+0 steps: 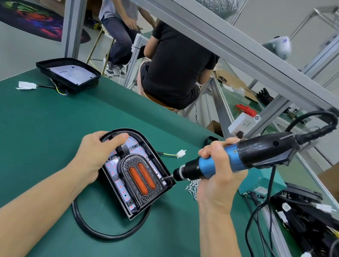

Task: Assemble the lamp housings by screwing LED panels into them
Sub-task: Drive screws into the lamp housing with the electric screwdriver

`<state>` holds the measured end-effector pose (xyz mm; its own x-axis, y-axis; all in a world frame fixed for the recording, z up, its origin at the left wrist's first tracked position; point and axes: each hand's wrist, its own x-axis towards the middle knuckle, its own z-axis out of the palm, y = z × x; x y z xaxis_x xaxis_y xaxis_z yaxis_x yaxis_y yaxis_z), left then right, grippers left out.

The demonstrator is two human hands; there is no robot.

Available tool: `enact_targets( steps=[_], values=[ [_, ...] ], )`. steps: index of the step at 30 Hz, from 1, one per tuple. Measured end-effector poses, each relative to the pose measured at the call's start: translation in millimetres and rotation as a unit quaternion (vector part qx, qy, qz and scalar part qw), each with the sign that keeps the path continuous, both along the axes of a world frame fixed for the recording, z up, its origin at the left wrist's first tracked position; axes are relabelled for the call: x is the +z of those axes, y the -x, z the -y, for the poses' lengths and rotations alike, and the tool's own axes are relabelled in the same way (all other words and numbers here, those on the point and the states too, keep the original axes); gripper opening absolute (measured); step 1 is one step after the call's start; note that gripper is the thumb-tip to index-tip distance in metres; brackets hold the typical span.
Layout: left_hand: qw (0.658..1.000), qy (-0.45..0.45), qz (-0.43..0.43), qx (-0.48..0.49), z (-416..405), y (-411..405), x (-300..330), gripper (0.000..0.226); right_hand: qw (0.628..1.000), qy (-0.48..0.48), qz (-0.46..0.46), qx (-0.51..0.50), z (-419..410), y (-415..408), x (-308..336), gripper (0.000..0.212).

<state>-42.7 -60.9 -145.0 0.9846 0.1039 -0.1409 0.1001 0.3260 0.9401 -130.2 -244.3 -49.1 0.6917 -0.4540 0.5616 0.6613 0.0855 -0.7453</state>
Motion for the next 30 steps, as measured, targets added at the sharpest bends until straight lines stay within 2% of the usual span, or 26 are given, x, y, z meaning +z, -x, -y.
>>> enact_targets(
  steps=[13,18,21,25,30],
  values=[
    [1.000,-0.003,0.000,0.003,1.6,-2.6,-0.5,0.016,0.994,0.079,-0.020,0.076,-9.5,5.9,0.2,0.025],
    [1.000,-0.002,-0.007,0.007,-0.9,-2.9,-3.1,0.015,0.995,0.074,-0.024,0.067,-8.3,7.3,0.2,0.027],
    [1.000,-0.004,-0.010,0.008,-2.3,-2.4,-4.4,0.015,0.995,0.071,-0.031,0.055,-7.6,6.9,0.9,0.036],
    [1.000,-0.012,-0.013,0.007,-2.0,-1.6,-2.7,0.016,0.996,0.057,-0.048,0.048,-8.8,8.2,1.7,0.027],
    [1.000,-0.021,-0.015,0.006,-2.1,0.3,-0.2,0.016,0.993,0.089,-0.037,0.065,-10.0,9.8,4.8,0.021]
  ],
)
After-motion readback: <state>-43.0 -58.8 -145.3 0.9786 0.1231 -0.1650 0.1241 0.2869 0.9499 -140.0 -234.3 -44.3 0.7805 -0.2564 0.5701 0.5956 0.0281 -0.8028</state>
